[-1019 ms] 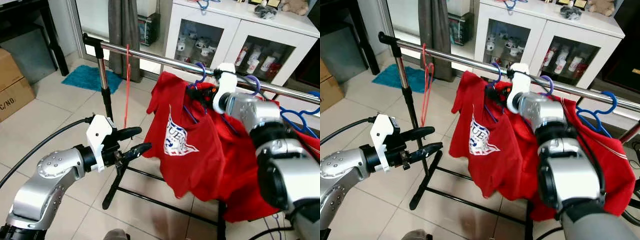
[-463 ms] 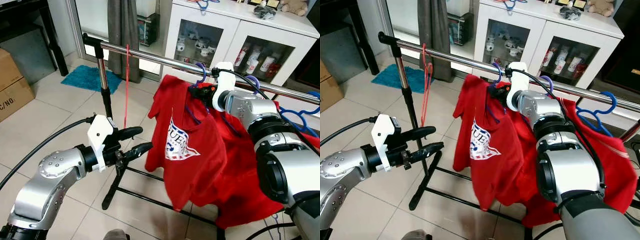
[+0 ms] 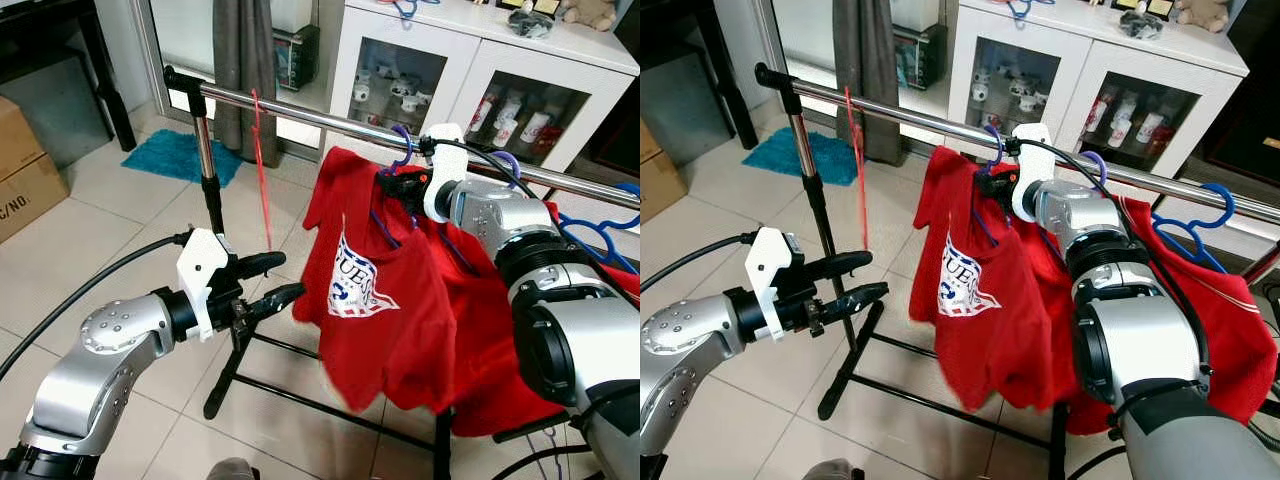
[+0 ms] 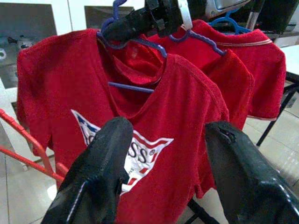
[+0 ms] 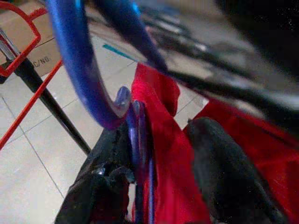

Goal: Hang hanger

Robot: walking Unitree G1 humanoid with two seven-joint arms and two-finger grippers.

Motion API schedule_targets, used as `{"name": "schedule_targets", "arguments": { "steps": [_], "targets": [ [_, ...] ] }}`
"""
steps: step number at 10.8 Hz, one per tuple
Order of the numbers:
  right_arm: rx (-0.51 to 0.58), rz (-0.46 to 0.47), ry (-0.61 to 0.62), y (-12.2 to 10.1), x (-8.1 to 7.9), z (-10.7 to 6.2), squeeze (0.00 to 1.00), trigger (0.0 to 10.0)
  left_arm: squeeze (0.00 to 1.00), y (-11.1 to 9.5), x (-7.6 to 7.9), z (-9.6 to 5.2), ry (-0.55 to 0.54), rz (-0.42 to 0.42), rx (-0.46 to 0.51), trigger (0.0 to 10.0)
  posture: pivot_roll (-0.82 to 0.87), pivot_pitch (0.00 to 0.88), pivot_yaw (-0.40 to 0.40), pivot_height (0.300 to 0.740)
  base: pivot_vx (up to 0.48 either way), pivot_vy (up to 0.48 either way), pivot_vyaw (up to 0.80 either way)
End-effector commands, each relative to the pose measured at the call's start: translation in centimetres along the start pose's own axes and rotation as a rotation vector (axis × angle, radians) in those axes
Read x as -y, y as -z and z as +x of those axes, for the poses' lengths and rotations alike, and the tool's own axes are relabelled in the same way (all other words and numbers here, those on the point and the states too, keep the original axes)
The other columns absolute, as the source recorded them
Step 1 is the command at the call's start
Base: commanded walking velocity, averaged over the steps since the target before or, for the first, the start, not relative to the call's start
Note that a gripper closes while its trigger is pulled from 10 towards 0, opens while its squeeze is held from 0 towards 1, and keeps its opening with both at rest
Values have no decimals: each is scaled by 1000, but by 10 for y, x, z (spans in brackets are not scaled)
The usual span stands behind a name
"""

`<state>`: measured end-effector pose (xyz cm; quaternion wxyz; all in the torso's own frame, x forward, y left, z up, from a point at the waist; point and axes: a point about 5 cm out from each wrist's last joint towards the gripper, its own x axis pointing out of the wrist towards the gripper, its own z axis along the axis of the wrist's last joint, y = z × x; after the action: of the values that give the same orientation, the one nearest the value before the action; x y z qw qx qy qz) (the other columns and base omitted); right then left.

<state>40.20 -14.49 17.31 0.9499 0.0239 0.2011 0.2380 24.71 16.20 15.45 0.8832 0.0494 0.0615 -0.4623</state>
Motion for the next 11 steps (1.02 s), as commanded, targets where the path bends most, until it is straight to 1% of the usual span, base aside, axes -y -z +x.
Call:
{"name": "schedule_targets", "arguments": {
  "steps": [1, 3, 4, 5, 6, 8, 9, 10, 11],
  "targets": [
    [8, -3, 8, 1, 7, -5, 1000, 10000, 0, -2, 0, 4, 10, 14, 2, 10000, 146, 0, -108, 740, 0, 0, 0],
    [-20, -27, -3, 7, 2, -2, 1000, 10000, 0, -2, -1, 5, 12, 22, 2, 10000, 143, 0, -103, 740, 0, 0, 0],
    [-36, -31, 20, 12, -1, 1, 961, 10000, 0, -2, -1, 5, 14, 23, 1, 10000, 142, 0, -101, 740, 0, 0, 0],
    [-29, -9, 37, 13, -2, 2, 106, 10000, 0, -2, -1, 5, 16, 24, 1, 10000, 141, 0, -99, 740, 0, 0, 0],
    [-27, 9, 41, 12, -2, 3, 0, 10000, 0, -2, -2, 6, 18, 25, -1, 10000, 140, 0, -98, 740, 0, 0, 0],
    [-27, 58, 72, 13, 1, 2, 0, 10000, 0, -1, -2, 7, 23, 29, -4, 10000, 137, 0, -95, 740, 0, 0, 0],
    [-30, 77, 69, 14, -1, 3, 0, 4824, 0, -1, -2, 7, 25, 29, -5, 10000, 136, 0, -95, 740, 0, 0, 0],
    [-41, 62, 68, 16, -2, 4, 0, 0, 0, -1, -2, 8, 27, 29, -5, 10000, 132, 0, -94, 740, 0, 0, 0],
    [-64, 17, 73, 19, -2, 4, 0, 0, 0, -1, -2, 9, 30, 30, -5, 10000, 132, 0, -95, 740, 0, 0, 0]
  ]
}}
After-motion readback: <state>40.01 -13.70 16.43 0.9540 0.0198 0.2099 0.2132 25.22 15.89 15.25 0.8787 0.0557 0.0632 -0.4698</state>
